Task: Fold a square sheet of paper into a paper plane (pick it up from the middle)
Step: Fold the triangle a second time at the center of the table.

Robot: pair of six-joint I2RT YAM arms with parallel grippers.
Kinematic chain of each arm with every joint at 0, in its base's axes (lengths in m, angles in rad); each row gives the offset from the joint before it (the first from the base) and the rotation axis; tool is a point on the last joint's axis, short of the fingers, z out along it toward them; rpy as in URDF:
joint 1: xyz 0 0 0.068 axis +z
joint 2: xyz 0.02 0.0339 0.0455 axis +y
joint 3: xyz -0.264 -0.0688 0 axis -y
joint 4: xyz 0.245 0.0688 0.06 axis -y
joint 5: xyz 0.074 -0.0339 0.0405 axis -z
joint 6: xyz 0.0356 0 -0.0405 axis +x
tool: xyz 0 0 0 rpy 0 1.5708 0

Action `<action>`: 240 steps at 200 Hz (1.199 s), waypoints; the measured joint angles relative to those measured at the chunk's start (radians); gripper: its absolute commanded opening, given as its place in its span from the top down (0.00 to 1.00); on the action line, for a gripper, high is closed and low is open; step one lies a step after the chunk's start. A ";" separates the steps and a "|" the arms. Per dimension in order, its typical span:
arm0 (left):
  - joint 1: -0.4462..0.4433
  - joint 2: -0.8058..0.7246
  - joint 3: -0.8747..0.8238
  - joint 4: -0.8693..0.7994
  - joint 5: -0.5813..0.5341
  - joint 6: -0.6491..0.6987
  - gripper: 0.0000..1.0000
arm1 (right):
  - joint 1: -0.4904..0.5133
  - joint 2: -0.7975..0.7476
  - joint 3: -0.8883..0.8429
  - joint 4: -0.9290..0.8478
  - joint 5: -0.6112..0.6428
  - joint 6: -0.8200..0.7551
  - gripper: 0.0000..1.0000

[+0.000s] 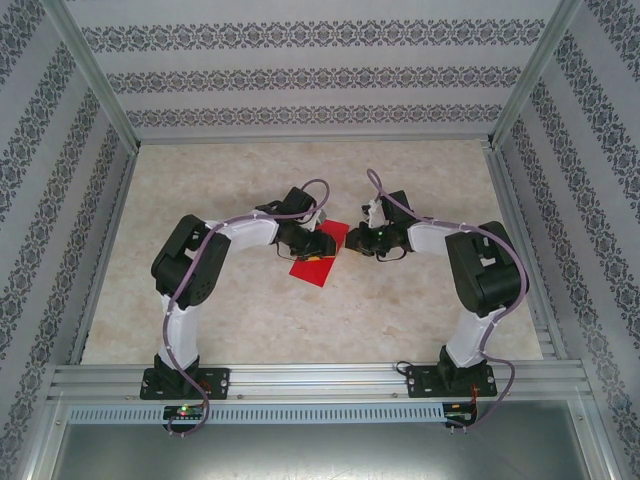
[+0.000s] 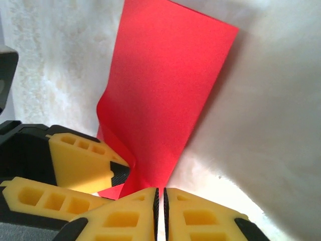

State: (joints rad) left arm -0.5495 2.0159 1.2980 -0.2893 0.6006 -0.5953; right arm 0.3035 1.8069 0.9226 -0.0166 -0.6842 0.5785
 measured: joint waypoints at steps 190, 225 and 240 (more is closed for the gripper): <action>0.042 -0.025 -0.111 0.200 0.050 -0.077 0.62 | 0.080 -0.034 -0.064 0.071 -0.055 0.079 0.83; 0.048 -0.025 -0.112 0.212 0.051 -0.089 0.59 | 0.085 -0.030 -0.068 0.097 -0.054 0.081 0.78; 0.049 -0.025 -0.112 0.214 0.050 -0.094 0.59 | 0.086 -0.026 -0.068 0.109 -0.050 0.081 0.76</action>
State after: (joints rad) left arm -0.5007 1.9907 1.1858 -0.0753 0.6506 -0.6895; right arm 0.3893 1.7809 0.8543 0.0921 -0.7345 0.6598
